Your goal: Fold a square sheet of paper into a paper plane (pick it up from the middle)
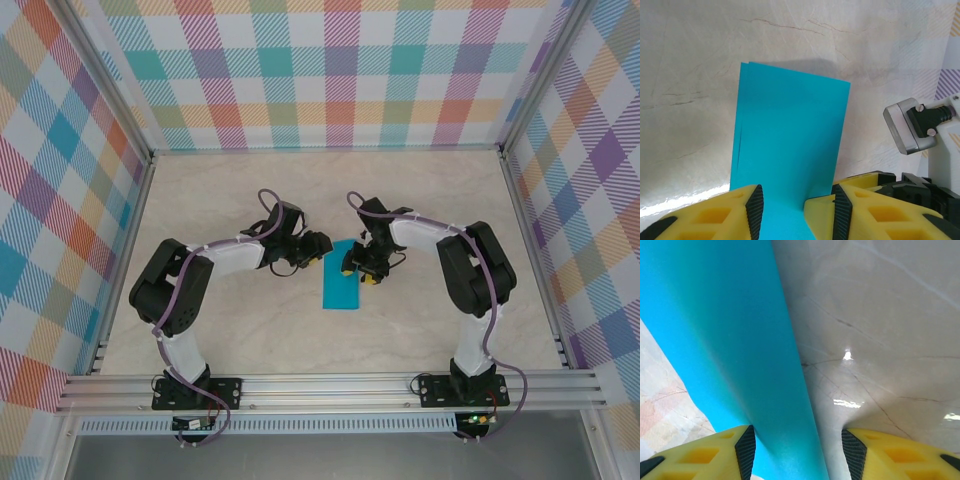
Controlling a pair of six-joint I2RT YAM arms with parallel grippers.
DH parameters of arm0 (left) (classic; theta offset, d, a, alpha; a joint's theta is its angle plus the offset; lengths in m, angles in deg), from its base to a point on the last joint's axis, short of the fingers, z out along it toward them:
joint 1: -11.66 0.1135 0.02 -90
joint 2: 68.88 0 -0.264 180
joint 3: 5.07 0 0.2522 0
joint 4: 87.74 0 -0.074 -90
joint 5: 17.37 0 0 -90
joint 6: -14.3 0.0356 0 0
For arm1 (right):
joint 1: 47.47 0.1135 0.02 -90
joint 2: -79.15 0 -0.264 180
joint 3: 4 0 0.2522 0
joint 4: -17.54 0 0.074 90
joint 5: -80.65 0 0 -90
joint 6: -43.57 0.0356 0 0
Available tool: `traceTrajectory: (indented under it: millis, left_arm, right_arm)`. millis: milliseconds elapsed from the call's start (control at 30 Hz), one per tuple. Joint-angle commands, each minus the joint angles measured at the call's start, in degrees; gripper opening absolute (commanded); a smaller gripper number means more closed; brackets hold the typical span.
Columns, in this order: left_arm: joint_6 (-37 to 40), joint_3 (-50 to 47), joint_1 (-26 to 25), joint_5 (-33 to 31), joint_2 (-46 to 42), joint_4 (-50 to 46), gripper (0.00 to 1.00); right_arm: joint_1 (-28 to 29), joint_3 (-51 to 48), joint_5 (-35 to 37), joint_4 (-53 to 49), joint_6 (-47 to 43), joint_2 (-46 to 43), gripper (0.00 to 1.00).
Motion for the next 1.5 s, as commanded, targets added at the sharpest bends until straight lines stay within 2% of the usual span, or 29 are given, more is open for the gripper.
traceTrajectory:
  millis: [0, 567, 967, 1233, 1467]
  left_arm:
    - [0.0, 1.7, 0.5, 1.2, 1.0, -1.3, 0.43]
    - [1.3, 3.2, 0.5, 1.0, 2.2, -3.3, 0.36]
    - [1.6, 3.3, 0.5, -2.6, 1.9, -5.9, 0.33]
    - [2.3, 3.6, 0.4, 1.2, 3.0, -4.7, 0.31]
    - [1.9, 3.6, 0.4, 5.4, 5.3, -1.7, 0.24]
  right_arm:
    - [0.7, -2.4, 6.7, -2.2, 1.1, 5.4, 0.54]
    - [0.9, -2.1, 8.7, -2.7, -1.5, 8.3, 0.56]
    - [1.1, -1.2, 8.8, -3.1, -3.7, 10.1, 0.56]
    - [1.2, -0.9, 8.3, -2.8, -2.6, 11.2, 0.56]
    - [1.1, -0.6, 7.9, -2.6, -2.5, 12.1, 0.57]
